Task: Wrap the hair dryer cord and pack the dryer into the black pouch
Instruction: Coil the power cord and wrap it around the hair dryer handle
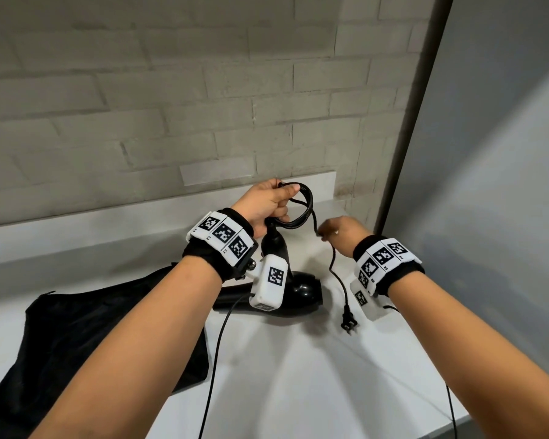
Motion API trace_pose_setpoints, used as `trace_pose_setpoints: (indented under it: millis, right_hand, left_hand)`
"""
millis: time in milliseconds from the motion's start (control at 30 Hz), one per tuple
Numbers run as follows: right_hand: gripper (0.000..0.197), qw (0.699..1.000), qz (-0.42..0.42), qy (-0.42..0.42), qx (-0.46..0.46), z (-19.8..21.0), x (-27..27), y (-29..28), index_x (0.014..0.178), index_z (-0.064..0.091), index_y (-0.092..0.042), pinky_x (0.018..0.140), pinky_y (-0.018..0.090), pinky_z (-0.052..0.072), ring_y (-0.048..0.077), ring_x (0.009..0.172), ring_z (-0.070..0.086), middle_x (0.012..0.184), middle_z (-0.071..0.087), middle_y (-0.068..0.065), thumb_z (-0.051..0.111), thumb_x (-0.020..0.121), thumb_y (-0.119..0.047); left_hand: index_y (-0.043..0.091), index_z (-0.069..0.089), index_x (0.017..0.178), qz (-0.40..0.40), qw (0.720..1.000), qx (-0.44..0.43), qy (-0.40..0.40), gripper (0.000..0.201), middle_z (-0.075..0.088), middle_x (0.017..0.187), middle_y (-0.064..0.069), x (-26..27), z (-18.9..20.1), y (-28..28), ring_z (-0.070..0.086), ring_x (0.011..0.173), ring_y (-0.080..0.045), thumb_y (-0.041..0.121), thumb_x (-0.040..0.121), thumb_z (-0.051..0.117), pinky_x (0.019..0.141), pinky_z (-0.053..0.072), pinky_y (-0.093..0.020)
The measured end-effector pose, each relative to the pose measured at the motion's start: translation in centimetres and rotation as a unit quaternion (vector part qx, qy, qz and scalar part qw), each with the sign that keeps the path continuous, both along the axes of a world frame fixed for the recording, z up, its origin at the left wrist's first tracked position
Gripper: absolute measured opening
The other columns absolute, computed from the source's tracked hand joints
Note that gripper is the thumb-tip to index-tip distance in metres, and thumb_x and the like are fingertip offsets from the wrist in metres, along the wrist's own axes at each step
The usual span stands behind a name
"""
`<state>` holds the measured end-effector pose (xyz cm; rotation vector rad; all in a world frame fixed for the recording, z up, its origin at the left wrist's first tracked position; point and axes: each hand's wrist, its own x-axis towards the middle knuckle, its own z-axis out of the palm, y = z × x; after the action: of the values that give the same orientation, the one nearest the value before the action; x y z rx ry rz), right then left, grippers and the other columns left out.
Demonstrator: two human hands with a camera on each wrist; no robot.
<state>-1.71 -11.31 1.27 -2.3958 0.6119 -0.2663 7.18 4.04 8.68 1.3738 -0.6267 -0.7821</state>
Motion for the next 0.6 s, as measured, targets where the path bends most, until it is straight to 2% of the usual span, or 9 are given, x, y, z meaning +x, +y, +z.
trace_pose_setpoints:
  millis: [67, 133, 167, 233, 300, 367, 433, 500, 600]
  right_hand:
    - [0.032, 0.995, 0.044, -0.083, 0.039, 0.8, 0.2, 0.6, 0.104, 0.062, -0.002, 0.069, 0.002, 0.040, 0.012, 0.085, 0.058, 0.098, 0.068, 0.014, 0.040, 0.084, 0.009]
    - [0.025, 0.978, 0.106, -0.128, 0.130, 1.8, 0.3, 1.5, 0.102, 0.059, 0.000, 0.065, 0.001, 0.042, -0.005, 0.070, 0.059, 0.087, 0.066, 0.004, 0.040, 0.088, 0.008]
    - [0.022, 0.969, 0.127, -0.130, 0.166, 2.2, 0.4, 1.9, 0.098, 0.059, -0.004, 0.064, 0.003, 0.043, -0.010, 0.063, 0.058, 0.081, 0.063, -0.002, 0.039, 0.091, 0.005]
    - [0.023, 0.952, 0.148, -0.135, 0.230, 2.5, 0.7, 2.2, 0.086, 0.055, -0.010, 0.064, 0.010, 0.046, -0.006, 0.055, 0.059, 0.071, 0.057, -0.002, 0.036, 0.094, -0.001]
    - [0.023, 0.936, 0.145, -0.151, 0.283, 2.4, 0.9, 2.2, 0.085, 0.052, -0.003, 0.056, 0.014, 0.048, -0.001, 0.044, 0.054, 0.056, 0.051, -0.004, 0.032, 0.095, 0.000]
    - [0.026, 0.936, 0.123, -0.159, 0.287, 2.0, 1.1, 2.3, 0.085, 0.055, -0.004, 0.047, 0.015, 0.040, -0.001, 0.037, 0.039, 0.041, 0.044, -0.014, 0.031, 0.094, 0.002]
    - [0.036, 0.940, 0.104, -0.168, 0.278, 1.9, 1.5, 2.5, 0.073, 0.057, -0.014, 0.042, 0.015, 0.028, -0.001, 0.035, 0.029, 0.034, 0.038, -0.013, 0.032, 0.094, 0.002]
    - [0.037, 0.947, 0.090, -0.166, 0.260, 2.4, 1.9, 2.9, 0.065, 0.055, -0.017, 0.039, 0.014, 0.023, 0.000, 0.033, 0.024, 0.031, 0.032, -0.011, 0.036, 0.096, -0.006]
    - [0.038, 0.969, 0.058, -0.141, 0.197, 3.9, 2.2, 3.0, 0.060, 0.055, -0.021, 0.038, 0.016, 0.023, 0.004, 0.035, 0.025, 0.035, 0.032, -0.011, 0.041, 0.094, -0.013]
  left_hand:
    - [0.018, 0.037, 0.070, 0.008, 1.000, -0.003, 0.000, 0.027, 0.028, 0.032, 0.013, 0.2, -0.1, 0.2, 0.020, 0.025, 0.000, 0.012, 0.095, 0.047, 0.038, 0.035, -0.013]
    - [0.018, 0.037, 0.069, 0.010, 1.000, -0.002, -0.005, 0.028, 0.028, 0.032, 0.012, 0.4, -0.1, 0.4, 0.020, 0.025, 0.000, 0.013, 0.095, 0.047, 0.038, 0.034, -0.013]
    - [0.018, 0.037, 0.069, 0.010, 1.000, -0.003, -0.006, 0.028, 0.028, 0.032, 0.012, 0.4, -0.1, 0.4, 0.020, 0.025, 0.000, 0.013, 0.095, 0.047, 0.037, 0.033, -0.014]
    - [0.017, 0.038, 0.070, 0.009, 1.000, -0.009, -0.006, 0.027, 0.027, 0.031, 0.010, 0.5, 0.0, 0.5, 0.020, 0.024, 0.000, 0.015, 0.095, 0.046, 0.037, 0.032, -0.014]
    - [0.015, 0.042, 0.072, 0.004, 1.000, -0.016, -0.002, 0.025, 0.026, 0.031, 0.012, 0.3, 0.1, 0.6, 0.019, 0.025, 0.000, 0.021, 0.097, 0.044, 0.038, 0.030, -0.015]
    - [0.013, 0.046, 0.074, -0.009, 1.000, -0.005, -0.002, 0.031, 0.025, 0.032, 0.013, -0.1, 0.2, 0.6, 0.018, 0.025, -0.001, 0.032, 0.098, 0.038, 0.039, 0.031, -0.014]
    - [0.012, 0.048, 0.072, -0.023, 1.000, 0.015, -0.007, 0.042, 0.023, 0.033, 0.012, -0.6, 0.3, 0.5, 0.017, 0.027, -0.003, 0.041, 0.098, 0.031, 0.040, 0.033, -0.016]
    - [0.012, 0.048, 0.070, -0.032, 0.999, 0.022, -0.004, 0.047, 0.023, 0.032, 0.011, -0.8, 0.5, 0.5, 0.016, 0.026, -0.004, 0.043, 0.098, 0.028, 0.042, 0.033, -0.019]
    - [0.014, 0.046, 0.071, -0.041, 0.999, 0.020, 0.011, 0.040, 0.023, 0.033, 0.011, -0.8, 0.7, 0.7, 0.015, 0.026, -0.005, 0.038, 0.099, 0.031, 0.042, 0.031, -0.019]
